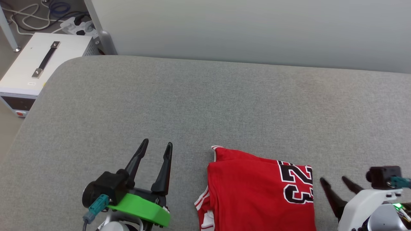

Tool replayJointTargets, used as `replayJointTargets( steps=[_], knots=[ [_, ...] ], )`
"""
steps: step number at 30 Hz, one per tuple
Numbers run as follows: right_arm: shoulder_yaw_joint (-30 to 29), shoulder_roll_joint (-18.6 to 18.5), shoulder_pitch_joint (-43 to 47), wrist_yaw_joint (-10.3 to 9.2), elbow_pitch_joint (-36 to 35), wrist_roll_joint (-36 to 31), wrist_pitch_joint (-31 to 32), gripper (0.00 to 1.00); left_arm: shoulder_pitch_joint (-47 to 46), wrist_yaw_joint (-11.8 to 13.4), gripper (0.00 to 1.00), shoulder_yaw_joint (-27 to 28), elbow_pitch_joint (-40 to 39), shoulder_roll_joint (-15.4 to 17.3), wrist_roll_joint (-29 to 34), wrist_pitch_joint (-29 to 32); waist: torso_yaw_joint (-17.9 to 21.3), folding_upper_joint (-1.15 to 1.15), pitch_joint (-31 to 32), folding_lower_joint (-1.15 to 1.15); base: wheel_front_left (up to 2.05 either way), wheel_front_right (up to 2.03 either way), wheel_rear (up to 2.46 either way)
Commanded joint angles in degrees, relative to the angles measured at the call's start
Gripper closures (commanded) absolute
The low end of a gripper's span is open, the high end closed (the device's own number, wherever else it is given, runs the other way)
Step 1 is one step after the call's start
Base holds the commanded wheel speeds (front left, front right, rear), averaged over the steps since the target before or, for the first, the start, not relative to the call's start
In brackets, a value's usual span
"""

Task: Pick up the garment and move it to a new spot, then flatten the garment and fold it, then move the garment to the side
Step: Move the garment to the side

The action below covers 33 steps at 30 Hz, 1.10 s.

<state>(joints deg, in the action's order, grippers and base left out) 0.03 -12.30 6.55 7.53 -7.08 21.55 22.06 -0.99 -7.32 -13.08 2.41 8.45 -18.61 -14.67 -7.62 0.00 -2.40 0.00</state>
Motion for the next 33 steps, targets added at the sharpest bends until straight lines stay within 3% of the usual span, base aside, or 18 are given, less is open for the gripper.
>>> replayJointTargets(
  steps=[1,5,11,17,29,30,31,32,33],
  knots=[
    [0.7,-0.7,-1.1,-0.04,-1.2,1.7,4.9,0.0,0.0,-0.2,0.0,-0.4,0.0,-0.2,0.5,-0.3,-0.3,0.0,-0.5,0.0,0.0,0.0,0.0],
    [0.5,-0.4,-2.3,-0.04,-3.5,4.9,20.4,0.0,-1.0,-0.2,0.0,-1.2,0.0,-0.2,0.6,-0.3,-1.1,0.0,-1.9,0.0,0.0,0.0,0.0],
    [-1.1,1.6,-4.8,-0.04,-3.6,2.1,32.4,0.0,-2.6,-0.2,0.0,-2.1,0.1,-0.3,0.4,-0.3,-3.1,0.0,-4.7,0.0,0.0,0.0,0.0],
    [-2.2,3.8,-6.5,-0.04,-0.9,0.1,35.6,0.0,-4.0,-0.2,0.0,-2.6,0.4,-0.4,0.3,-0.3,-5.2,0.0,-6.9,0.0,0.0,0.0,0.0],
    [0.9,5.1,-6.9,-0.04,7.5,-2.3,34.0,0.0,-5.3,-0.2,0.0,-3.2,0.6,-0.6,0.4,-0.3,-7.0,0.0,-8.9,0.0,0.0,0.0,0.0],
    [1.2,5.1,-6.9,-0.04,8.1,-2.3,33.9,0.18,-5.3,-0.2,0.0,-3.2,0.6,-0.6,0.4,-0.3,-7.0,0.0,-8.9,0.0,0.0,0.0,0.0],
    [1.5,5.1,-7.0,-0.04,8.6,-2.2,33.7,0.55,-5.3,-0.2,0.0,-3.2,0.7,-0.6,0.4,-0.3,-6.9,0.0,-8.9,0.0,0.0,0.0,0.0],
    [1.9,4.9,-7.1,-0.04,9.2,-2.2,33.5,1.0,-5.3,-0.2,0.0,-3.3,0.7,-0.6,0.4,-0.3,-6.9,0.0,-8.8,0.0,0.0,0.0,0.0],
    [2.5,4.5,-7.2,-0.04,9.7,-2.4,33.2,1.0,-5.3,-0.2,0.0,-3.4,0.8,-0.5,0.4,-0.3,-6.7,0.0,-8.6,0.0,0.0,0.0,0.0]
  ],
)
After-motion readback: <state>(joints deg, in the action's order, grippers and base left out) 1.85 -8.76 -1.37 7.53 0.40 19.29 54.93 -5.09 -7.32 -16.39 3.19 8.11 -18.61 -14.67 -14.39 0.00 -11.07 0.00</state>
